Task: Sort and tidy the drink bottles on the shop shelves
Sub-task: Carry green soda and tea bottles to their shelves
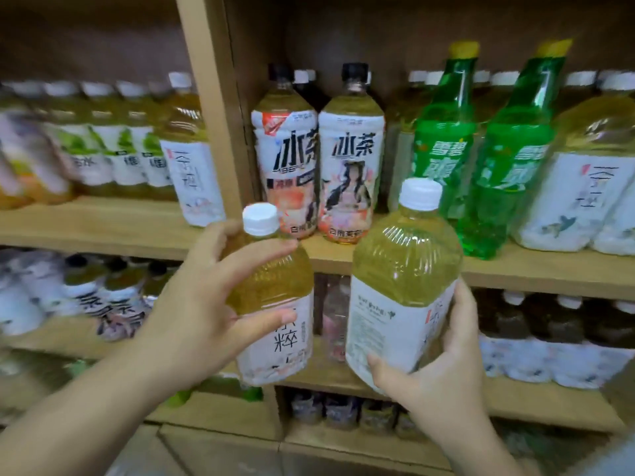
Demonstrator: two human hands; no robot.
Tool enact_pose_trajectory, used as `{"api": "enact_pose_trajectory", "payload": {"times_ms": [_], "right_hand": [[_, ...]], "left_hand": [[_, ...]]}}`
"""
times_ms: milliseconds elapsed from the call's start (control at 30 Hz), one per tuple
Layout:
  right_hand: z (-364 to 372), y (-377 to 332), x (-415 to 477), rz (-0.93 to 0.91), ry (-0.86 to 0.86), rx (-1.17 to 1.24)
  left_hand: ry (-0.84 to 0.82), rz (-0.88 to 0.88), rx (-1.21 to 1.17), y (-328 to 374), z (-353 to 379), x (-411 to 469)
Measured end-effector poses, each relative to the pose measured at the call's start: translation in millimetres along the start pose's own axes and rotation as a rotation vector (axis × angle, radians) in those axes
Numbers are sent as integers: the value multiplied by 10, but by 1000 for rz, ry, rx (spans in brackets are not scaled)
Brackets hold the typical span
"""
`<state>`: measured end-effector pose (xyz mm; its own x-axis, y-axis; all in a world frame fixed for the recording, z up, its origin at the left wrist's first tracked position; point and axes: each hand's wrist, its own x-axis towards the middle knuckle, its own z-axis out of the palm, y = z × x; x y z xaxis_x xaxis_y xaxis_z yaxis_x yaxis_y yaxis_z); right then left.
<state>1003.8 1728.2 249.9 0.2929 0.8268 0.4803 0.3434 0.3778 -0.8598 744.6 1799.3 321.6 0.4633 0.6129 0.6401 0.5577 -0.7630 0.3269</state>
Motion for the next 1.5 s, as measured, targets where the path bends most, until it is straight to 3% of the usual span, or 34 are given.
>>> {"api": "enact_pose_trajectory", "payload": {"times_ms": [367, 600, 867, 1133, 1233, 1433, 1500], "right_hand": [[1404, 212, -222, 168, -231, 26], [2057, 201, -340, 217, -22, -55], [2378, 96, -597, 268, 178, -147], [2566, -424, -574, 159, 254, -219], [2677, -725, -389, 71, 254, -199], [2975, -1174, 114, -86, 249, -170], [3078, -1250, 283, -119, 246, -191]], "left_hand": [[-47, -290, 51, -1627, -210, -1118], [-184, -232, -74, -2376, 131, -984], [-471, -76, -31, -2623, 597, -716], [-556, -147, 53, -2794, 709, -647], [-572, -84, 137, -2734, 660, -623], [-501, -35, 57, -2760, 409, -768], [-381, 29, 21, -2756, 174, -854]]}}
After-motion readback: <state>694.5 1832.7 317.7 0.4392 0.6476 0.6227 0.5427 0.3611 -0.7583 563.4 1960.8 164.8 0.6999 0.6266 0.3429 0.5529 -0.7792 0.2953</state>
